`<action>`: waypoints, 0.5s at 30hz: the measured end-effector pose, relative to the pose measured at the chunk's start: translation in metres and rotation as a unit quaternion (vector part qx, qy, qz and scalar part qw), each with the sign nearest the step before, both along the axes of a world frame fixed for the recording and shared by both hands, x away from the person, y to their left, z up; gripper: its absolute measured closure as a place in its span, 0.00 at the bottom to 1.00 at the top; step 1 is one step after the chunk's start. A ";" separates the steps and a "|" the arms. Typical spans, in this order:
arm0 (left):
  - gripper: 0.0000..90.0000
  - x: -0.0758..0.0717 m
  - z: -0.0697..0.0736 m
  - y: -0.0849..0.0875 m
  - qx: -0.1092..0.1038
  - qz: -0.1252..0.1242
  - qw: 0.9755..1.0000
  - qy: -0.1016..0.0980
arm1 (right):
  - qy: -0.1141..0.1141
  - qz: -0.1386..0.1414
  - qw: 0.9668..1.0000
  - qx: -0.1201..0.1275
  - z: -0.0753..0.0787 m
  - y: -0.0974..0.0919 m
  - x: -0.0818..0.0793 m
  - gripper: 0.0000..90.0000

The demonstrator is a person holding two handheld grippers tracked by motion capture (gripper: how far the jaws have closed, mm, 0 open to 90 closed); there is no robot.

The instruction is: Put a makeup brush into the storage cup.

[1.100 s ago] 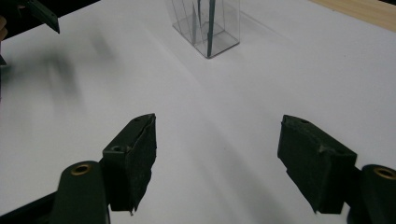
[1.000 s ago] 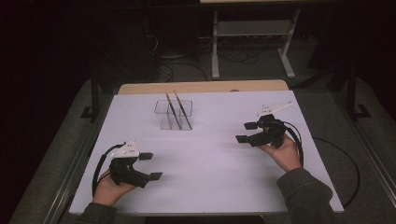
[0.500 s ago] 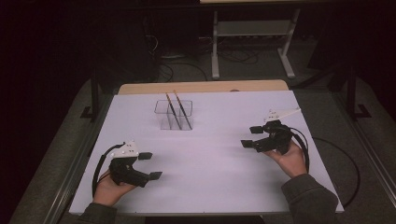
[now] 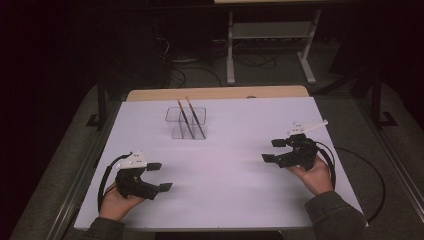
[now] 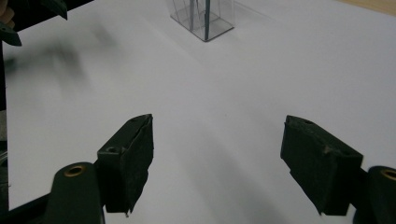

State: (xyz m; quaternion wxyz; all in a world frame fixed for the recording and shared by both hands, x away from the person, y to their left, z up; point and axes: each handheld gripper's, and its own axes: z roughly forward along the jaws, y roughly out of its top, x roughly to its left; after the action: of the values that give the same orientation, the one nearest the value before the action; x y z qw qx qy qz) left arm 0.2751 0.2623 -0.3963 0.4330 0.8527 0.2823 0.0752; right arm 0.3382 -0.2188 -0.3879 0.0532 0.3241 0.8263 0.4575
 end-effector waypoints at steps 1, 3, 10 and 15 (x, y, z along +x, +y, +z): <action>0.19 0.000 0.000 0.000 0.001 0.001 1.000 0.000 | 0.001 -0.001 1.000 0.000 -0.001 -0.001 -0.001 0.27; 0.19 0.000 0.000 0.001 0.002 0.002 1.000 0.000 | 0.003 -0.006 1.000 0.001 -0.002 -0.004 -0.002 0.27; 0.19 0.000 0.000 0.002 0.001 0.008 1.000 -0.003 | 0.004 -0.013 1.000 0.001 -0.006 -0.012 -0.009 0.27; 0.19 -0.001 -0.001 0.001 0.000 0.011 1.000 -0.002 | 0.001 -0.016 1.000 0.002 -0.009 -0.016 -0.014 0.27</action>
State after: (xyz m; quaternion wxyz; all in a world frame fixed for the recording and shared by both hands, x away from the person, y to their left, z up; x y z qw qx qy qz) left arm 0.2743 0.2637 -0.3968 0.4329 0.8494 0.2906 0.0821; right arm 0.3241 -0.2351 -0.3966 0.0592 0.3376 0.8201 0.4582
